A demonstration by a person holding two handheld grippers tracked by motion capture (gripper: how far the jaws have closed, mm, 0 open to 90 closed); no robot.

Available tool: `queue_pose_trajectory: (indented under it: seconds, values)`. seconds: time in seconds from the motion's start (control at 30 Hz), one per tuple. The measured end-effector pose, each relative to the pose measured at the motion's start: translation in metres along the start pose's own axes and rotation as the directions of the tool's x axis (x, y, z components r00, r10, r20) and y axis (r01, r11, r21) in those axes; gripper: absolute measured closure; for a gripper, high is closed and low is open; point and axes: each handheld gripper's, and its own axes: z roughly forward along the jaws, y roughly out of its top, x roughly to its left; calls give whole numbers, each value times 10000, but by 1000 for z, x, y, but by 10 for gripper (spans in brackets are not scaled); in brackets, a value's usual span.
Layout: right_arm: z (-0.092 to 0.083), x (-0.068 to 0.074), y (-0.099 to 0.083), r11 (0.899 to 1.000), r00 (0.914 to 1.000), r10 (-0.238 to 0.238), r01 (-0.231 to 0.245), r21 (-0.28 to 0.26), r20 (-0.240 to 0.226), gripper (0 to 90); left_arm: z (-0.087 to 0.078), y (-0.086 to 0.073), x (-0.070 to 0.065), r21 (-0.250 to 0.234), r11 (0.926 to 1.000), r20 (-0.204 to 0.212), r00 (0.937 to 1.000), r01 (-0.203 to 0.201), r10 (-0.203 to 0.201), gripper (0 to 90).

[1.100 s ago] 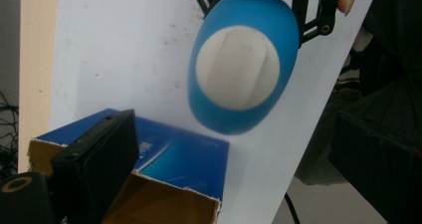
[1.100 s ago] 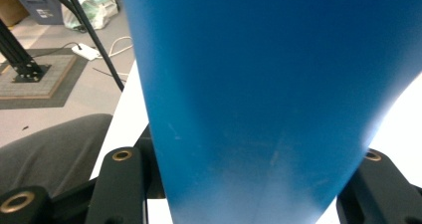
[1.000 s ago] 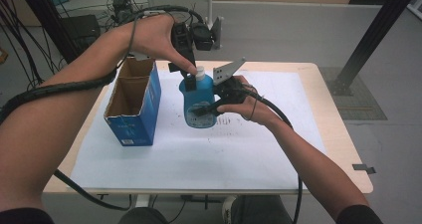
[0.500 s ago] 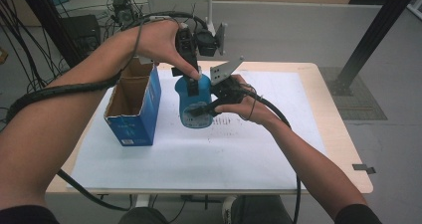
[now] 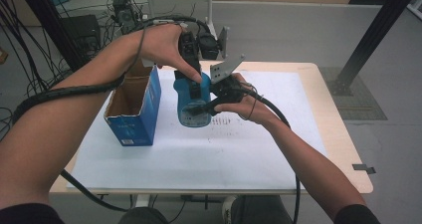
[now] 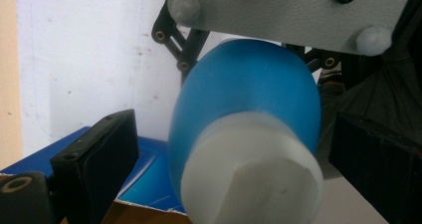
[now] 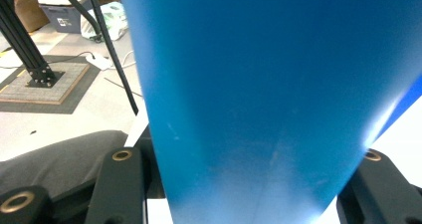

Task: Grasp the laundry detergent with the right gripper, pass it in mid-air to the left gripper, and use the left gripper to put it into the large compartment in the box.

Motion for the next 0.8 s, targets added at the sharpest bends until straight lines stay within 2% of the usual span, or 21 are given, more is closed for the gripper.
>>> queue_pose_trajectory:
  seconds: [0.8]
  values:
    - [-2,1,5,9997,9999,-104,105,-204,59,442,5,1,-2,-87,9998,121,9998,-165,166,65]
